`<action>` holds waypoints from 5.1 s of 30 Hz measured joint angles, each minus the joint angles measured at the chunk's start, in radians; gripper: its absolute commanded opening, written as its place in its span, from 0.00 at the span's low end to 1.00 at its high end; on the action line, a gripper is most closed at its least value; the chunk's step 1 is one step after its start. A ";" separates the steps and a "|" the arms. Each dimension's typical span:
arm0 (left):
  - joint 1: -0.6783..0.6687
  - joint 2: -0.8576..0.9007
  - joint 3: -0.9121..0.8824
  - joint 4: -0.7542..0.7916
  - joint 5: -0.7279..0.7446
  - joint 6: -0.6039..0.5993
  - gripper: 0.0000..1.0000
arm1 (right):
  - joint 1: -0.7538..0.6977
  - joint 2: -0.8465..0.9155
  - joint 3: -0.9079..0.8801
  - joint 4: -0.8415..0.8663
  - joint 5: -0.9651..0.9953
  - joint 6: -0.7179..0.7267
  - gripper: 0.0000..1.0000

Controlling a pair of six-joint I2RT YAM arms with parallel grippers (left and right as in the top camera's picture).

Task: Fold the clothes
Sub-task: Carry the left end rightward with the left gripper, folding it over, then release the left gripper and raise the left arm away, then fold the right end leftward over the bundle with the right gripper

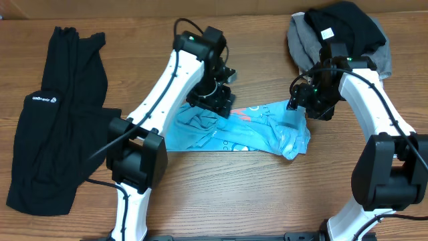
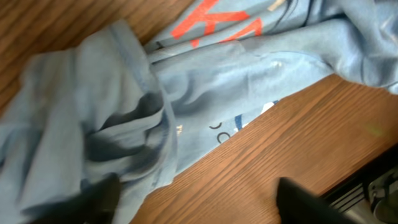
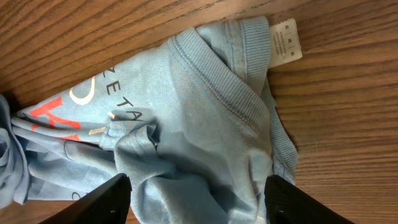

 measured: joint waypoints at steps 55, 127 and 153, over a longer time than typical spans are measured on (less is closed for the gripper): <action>0.117 -0.004 -0.154 0.066 -0.056 -0.121 0.04 | 0.000 0.000 0.000 0.018 0.000 0.000 0.73; 0.192 -0.002 0.540 -0.100 -0.160 -0.074 1.00 | -0.085 -0.055 -0.439 0.414 -0.132 0.034 0.04; 0.433 -0.002 0.540 -0.097 -0.180 -0.071 1.00 | -0.164 -0.331 -0.200 0.014 -0.241 -0.072 0.04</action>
